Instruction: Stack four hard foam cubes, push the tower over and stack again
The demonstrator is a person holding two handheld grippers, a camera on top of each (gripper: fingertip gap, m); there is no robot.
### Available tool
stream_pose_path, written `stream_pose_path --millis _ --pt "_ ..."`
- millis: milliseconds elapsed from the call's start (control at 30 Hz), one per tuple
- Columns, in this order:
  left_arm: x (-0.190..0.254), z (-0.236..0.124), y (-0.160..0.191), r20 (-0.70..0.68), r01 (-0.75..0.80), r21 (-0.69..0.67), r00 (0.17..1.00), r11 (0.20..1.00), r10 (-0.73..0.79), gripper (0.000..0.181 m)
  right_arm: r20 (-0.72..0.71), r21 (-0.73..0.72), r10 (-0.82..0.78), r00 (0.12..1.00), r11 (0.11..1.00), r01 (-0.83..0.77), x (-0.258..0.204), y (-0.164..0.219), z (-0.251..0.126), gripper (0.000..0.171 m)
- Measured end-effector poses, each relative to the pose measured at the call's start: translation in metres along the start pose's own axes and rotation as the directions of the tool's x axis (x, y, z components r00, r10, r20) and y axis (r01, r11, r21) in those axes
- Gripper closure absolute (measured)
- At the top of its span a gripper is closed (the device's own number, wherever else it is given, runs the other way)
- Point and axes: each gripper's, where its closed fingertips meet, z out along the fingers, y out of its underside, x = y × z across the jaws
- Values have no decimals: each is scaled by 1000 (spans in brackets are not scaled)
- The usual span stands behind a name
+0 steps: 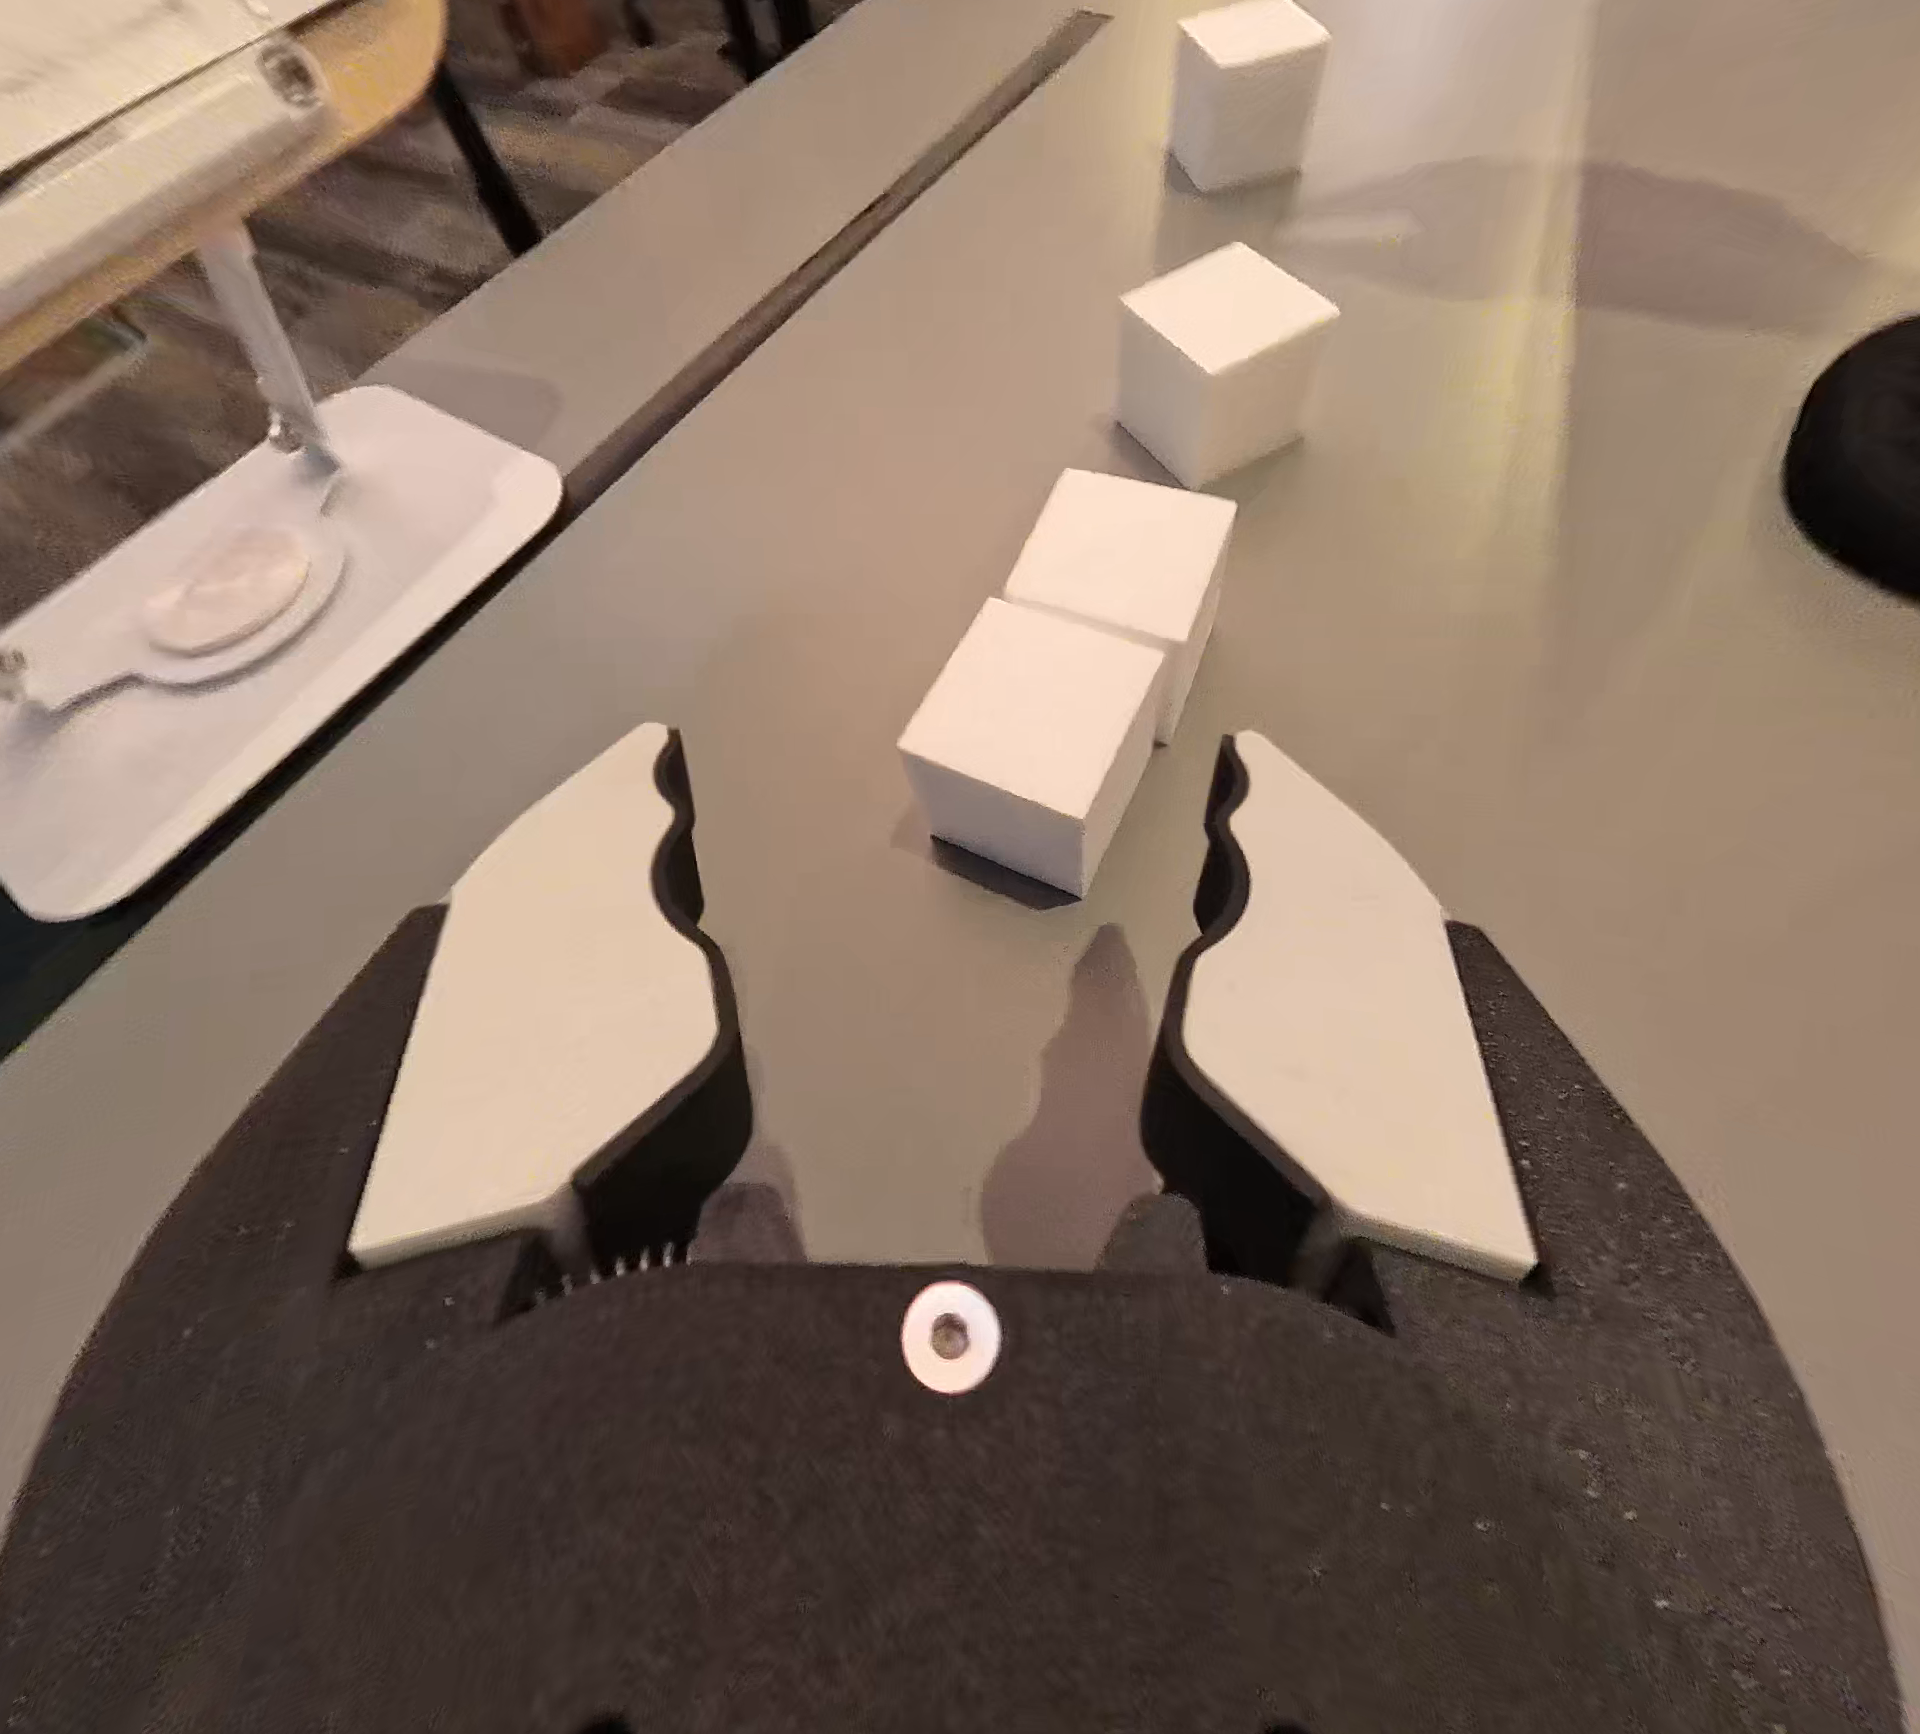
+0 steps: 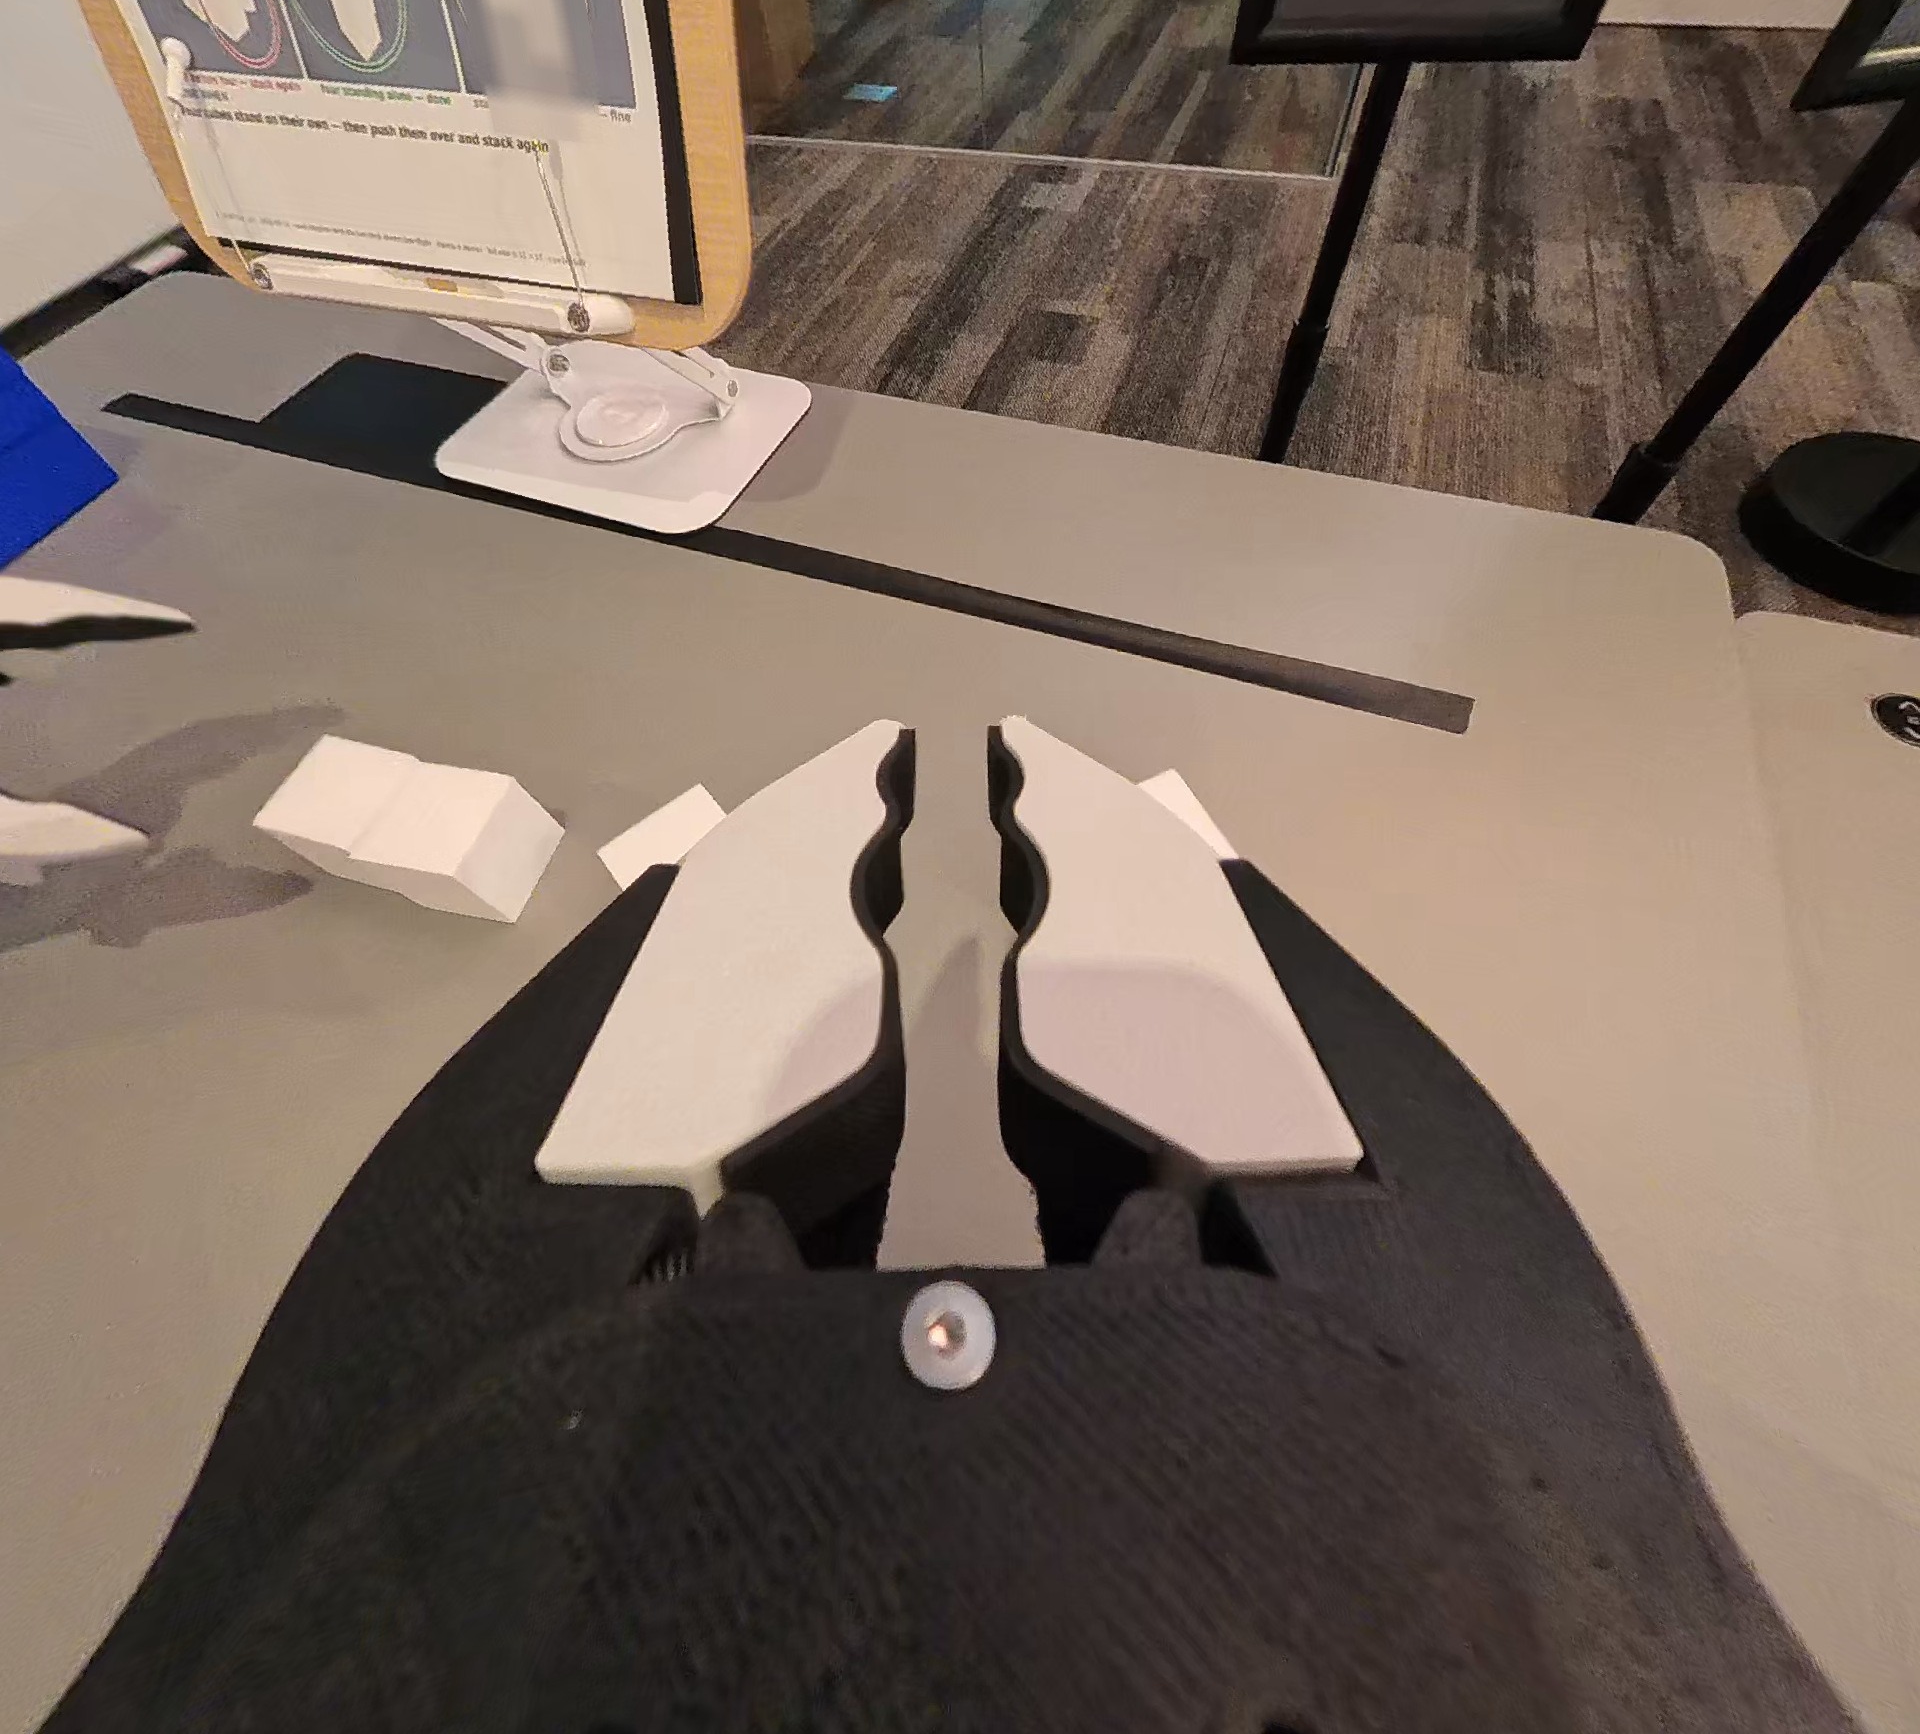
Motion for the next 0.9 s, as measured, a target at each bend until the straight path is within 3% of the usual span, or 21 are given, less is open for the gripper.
stream_pose_path --millis 167,367,600,800,900 --pt "15 26 20 -83 -129 -16 988 991 127 86 -1 20 67 998 998 -67 16 7 -6 155" --pt "19 44 30 -164 -77 -55 984 996 67 94 15 51 97 995 994 -97 21 7 -11 155" --pt "19 56 42 -158 -152 -126 979 980 132 109 28 53 93 995 994 -95 20 8 -11 155" --pt "15 53 46 -152 -164 -142 978 976 142 118 34 58 103 994 993 -105 22 9 -12 155" --pt "9 40 28 -135 -119 -83 985 989 107 118 36 63 110 993 992 -112 23 8 -14 155"
